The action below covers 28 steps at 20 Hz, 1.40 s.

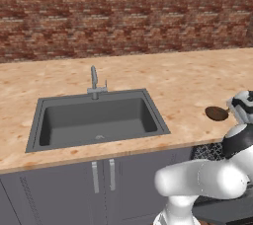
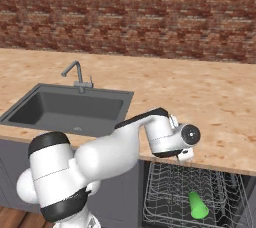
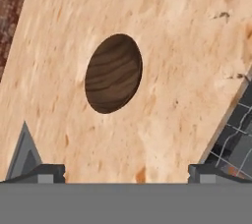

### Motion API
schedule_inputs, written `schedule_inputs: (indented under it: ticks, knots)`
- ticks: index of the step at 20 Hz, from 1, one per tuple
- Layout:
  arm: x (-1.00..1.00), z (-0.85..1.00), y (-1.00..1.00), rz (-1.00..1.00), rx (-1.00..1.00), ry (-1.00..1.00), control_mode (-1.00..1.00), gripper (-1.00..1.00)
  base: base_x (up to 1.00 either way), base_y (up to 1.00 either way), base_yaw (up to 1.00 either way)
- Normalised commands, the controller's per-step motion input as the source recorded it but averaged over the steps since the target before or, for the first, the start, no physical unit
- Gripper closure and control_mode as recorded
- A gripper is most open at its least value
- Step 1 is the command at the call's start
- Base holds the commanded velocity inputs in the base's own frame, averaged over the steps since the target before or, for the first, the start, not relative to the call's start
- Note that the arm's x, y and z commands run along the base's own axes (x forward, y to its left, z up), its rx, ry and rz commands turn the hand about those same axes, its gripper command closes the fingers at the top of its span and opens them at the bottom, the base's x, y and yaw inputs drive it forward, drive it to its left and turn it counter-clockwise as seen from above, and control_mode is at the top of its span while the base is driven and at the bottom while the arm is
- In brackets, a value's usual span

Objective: Pick up the cup and bowl from the counter, place them in the dishwasher, and close the dishwasher door.

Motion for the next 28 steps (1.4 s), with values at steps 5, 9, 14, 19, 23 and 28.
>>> schedule_inputs:
  ticks: [5, 9, 14, 19, 23, 28]
  knots:
    - [0.35, -0.05, 0.0, 0.04, 0.03, 0.01, -1.0, -1.0, 0.0, 0.0, 0.0]
    - [0.2, -0.14, 0.0, 0.02, 0.0, 0.0, -1.0, -1.0, 0.0, 0.0, 0.0]
    - [0.04, -0.31, 0.0, 0.0, 0.0, 0.0, -1.0, -1.0, 0.0, 0.0, 0.0]
    - [0.23, -0.21, 0.0, 0.0, 0.0, 0.0, -1.0, -1.0, 0.0, 0.0, 0.0]
    - [0.23, -0.22, 0.0, 0.0, 0.0, 0.0, -1.0, -1.0, 0.0, 0.0, 0.0]
    - [0.19, -0.19, -0.03, 0.0, 0.0, 0.0, -1.0, -1.0, 0.0, 0.0, 0.0]
